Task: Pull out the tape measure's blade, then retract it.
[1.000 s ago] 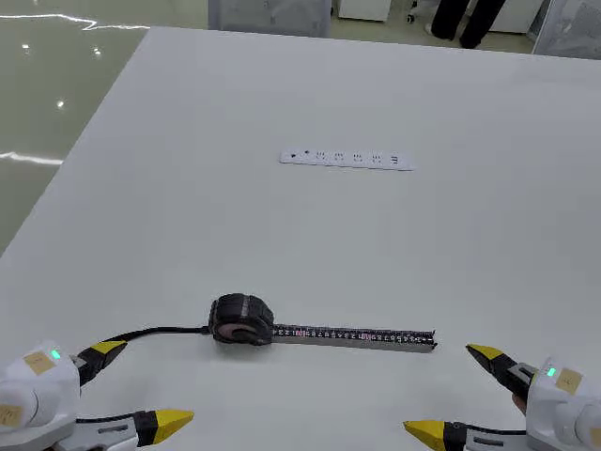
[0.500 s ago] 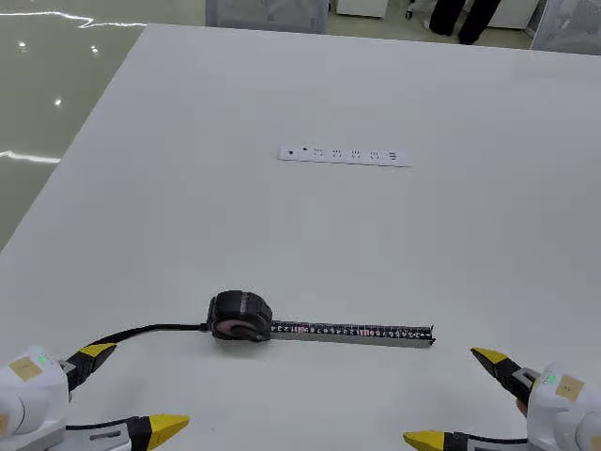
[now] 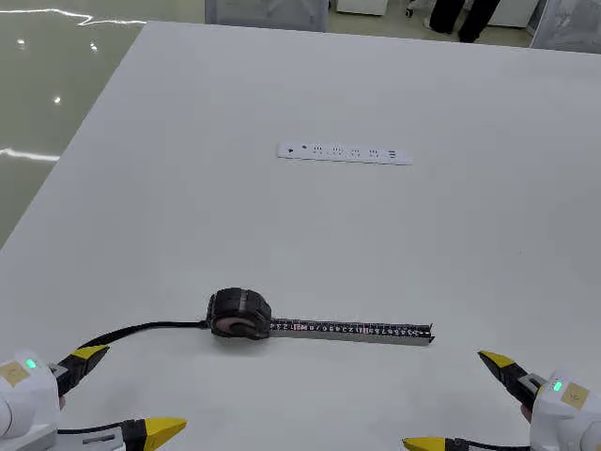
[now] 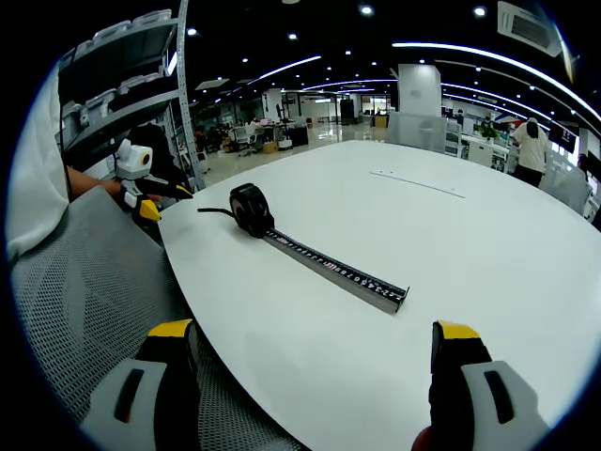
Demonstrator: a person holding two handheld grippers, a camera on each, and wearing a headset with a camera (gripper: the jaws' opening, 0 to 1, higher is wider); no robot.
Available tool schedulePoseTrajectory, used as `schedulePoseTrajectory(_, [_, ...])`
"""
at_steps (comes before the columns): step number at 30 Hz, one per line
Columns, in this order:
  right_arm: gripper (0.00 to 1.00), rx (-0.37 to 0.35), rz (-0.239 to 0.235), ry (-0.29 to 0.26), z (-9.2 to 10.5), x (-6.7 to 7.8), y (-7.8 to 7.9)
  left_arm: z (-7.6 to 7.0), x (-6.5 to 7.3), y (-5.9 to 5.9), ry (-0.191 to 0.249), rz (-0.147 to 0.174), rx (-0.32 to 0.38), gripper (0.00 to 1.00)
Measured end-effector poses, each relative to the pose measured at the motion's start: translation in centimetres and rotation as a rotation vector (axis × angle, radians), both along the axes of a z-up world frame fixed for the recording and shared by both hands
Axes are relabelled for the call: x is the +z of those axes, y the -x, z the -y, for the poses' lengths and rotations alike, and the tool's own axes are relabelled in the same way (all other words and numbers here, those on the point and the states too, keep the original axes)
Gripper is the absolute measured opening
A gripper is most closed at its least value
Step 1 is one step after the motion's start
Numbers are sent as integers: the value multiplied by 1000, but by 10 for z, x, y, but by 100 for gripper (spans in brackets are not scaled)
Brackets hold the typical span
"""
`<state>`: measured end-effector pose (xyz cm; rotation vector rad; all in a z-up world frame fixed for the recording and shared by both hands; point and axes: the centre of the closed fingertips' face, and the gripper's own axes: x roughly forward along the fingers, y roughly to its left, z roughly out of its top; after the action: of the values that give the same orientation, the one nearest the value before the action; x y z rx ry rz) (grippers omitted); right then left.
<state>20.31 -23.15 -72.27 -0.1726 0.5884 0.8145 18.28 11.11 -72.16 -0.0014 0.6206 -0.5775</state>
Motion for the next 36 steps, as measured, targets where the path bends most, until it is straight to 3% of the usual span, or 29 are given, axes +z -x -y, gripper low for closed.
schedulePoseTrajectory(10, [100,-8,5,-2,-3,-2,3,4,0,2,12,-1,13,92])
schedulePoseTrajectory(36, [100,-11,5,-4,-3,-2,2,-3,0,1,3,-3,17,92])
